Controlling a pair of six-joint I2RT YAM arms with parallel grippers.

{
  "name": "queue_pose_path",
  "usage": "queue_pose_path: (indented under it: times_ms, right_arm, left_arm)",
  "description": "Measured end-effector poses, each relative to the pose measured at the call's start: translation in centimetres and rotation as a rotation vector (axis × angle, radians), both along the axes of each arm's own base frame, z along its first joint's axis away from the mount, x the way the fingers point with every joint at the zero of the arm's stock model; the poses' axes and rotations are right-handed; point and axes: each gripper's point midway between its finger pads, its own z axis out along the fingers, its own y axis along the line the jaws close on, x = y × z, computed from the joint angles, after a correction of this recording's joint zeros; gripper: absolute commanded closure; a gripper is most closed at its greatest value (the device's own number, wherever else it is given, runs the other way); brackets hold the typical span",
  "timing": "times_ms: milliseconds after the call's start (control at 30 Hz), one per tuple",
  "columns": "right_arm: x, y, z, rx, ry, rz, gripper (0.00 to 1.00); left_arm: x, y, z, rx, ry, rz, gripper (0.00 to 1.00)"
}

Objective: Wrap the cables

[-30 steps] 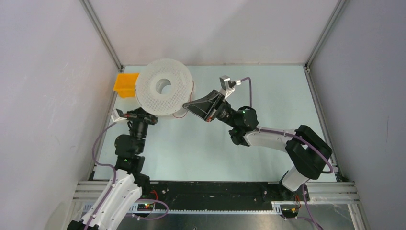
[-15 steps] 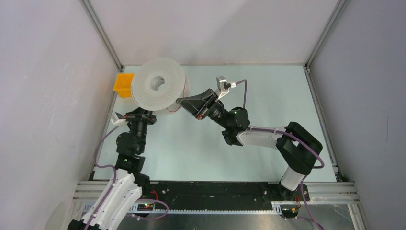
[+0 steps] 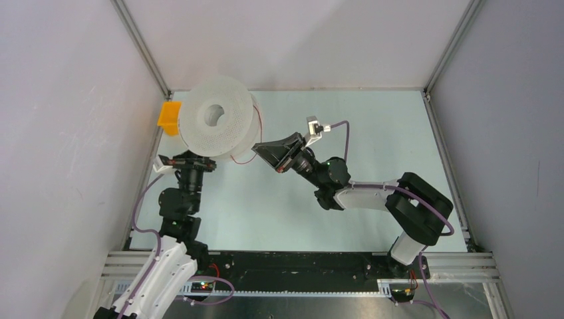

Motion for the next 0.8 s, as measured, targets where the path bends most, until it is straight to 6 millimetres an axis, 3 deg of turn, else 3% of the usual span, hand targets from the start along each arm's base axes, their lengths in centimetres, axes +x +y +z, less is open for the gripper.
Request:
queue_pose_path:
  times_ms: [367, 800]
  right_arm:
    - [0.1, 0.2, 1.9, 0.026, -0.019, 0.013, 1.00]
    - [0.5, 0.1, 0.8, -0.007, 0.008, -0.005, 1.00]
  left_arm:
    - [0.1, -0.1, 0.5, -0.008, -0.023, -0.005, 1.00]
    - [0.4, -0.1, -0.2, 0.026, -0.003, 0.012, 1.00]
